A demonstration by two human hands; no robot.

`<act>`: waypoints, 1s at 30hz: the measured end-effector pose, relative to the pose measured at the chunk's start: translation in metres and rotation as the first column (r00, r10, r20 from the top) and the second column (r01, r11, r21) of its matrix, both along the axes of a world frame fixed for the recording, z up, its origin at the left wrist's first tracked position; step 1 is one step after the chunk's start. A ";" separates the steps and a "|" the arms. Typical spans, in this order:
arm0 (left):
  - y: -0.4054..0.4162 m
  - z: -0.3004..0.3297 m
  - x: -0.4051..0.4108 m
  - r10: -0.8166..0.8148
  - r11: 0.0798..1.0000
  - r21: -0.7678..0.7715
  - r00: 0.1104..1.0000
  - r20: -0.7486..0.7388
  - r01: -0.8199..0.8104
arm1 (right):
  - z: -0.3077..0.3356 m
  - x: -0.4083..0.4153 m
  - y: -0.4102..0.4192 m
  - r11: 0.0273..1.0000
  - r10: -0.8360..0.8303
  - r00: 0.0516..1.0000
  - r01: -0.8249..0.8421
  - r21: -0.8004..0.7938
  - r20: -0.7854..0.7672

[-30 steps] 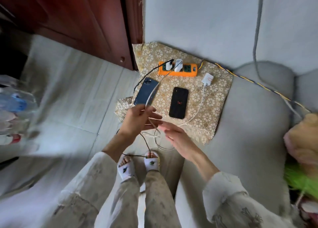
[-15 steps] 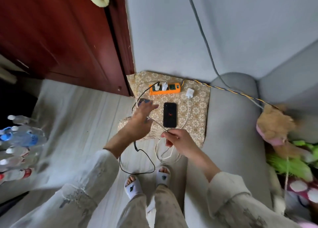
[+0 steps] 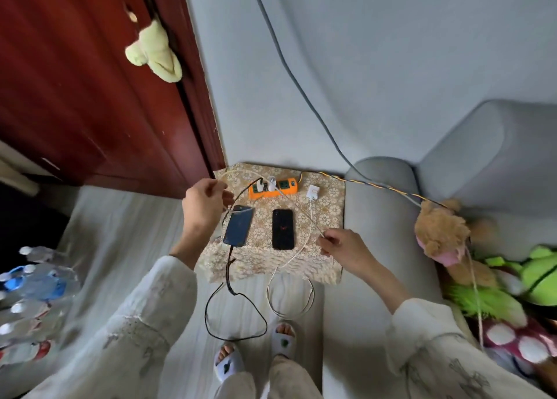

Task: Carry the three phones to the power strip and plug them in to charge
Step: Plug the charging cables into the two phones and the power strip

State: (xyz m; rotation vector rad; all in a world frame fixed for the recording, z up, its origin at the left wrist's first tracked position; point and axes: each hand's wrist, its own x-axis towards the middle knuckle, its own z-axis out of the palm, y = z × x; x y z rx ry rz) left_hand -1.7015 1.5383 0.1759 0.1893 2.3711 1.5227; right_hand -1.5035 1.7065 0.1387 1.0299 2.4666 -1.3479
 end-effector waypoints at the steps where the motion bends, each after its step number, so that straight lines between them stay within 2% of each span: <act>1: -0.004 0.002 -0.003 0.035 0.999 -0.028 0.999 0.020 -0.035 | 0.001 0.004 0.003 1.000 -0.001 1.000 0.001 0.030 0.011; 3: -0.008 0.006 -0.005 -0.016 0.976 -0.218 1.000 -0.012 0.013 | 0.007 0.009 0.008 0.998 -0.014 1.000 0.015 0.054 -0.018; 5: -0.007 0.011 0.003 -0.201 0.921 -0.355 0.977 -0.075 0.163 | 0.018 0.005 0.008 0.997 0.017 0.998 -0.012 0.082 -0.061; 6: -0.003 0.013 0.010 -0.316 0.893 -0.376 0.940 -0.131 0.248 | 0.025 0.001 0.007 0.994 0.051 0.996 -0.044 0.099 -0.077; 8: 0.009 0.016 0.028 -0.543 0.800 -0.427 0.812 -0.215 0.422 | 0.038 -0.009 0.002 0.985 0.144 0.984 -0.132 0.108 -0.104; 10: 0.020 0.016 0.047 -0.695 0.686 -0.449 0.698 -0.172 0.573 | 0.050 -0.021 -0.004 0.966 0.239 0.962 -0.222 0.131 -0.130; 11: 0.024 0.015 0.054 -0.726 0.656 -0.437 0.673 -0.143 0.616 | 0.056 -0.025 -0.006 0.954 0.276 0.951 -0.253 0.160 -0.137; 14: 0.025 0.020 0.065 -0.722 0.668 -0.403 0.675 -0.149 0.626 | 0.063 -0.030 -0.006 0.933 0.316 0.937 -0.278 0.229 -0.147; 16: 0.019 0.023 0.063 -0.656 0.733 -0.386 0.733 -0.182 0.561 | 0.062 -0.027 -0.002 0.938 0.301 0.942 -0.265 0.221 -0.148; 20: -0.002 0.026 0.040 -0.326 0.934 -0.238 0.910 -0.256 0.268 | 0.050 -0.019 0.012 0.957 0.220 0.970 -0.193 0.216 -0.106; 24: -0.025 0.023 0.016 -0.048 0.993 -0.116 0.984 -0.173 0.028 | 0.040 -0.010 0.023 0.964 0.153 0.985 -0.131 0.230 -0.078; 26: -0.030 0.020 0.010 -0.105 0.965 -0.256 0.983 -0.151 0.063 | 0.037 -0.009 0.024 0.953 0.192 0.979 -0.169 0.251 -0.069; 28: -0.028 0.018 0.014 -0.306 0.867 -0.433 0.949 -0.076 0.245 | 0.035 -0.014 0.023 0.944 0.239 0.967 -0.212 0.254 -0.083; 30: -0.020 0.013 0.024 -0.512 0.767 -0.470 0.858 -0.035 0.438 | 0.038 -0.022 0.018 0.930 0.296 0.949 -0.260 0.260 -0.109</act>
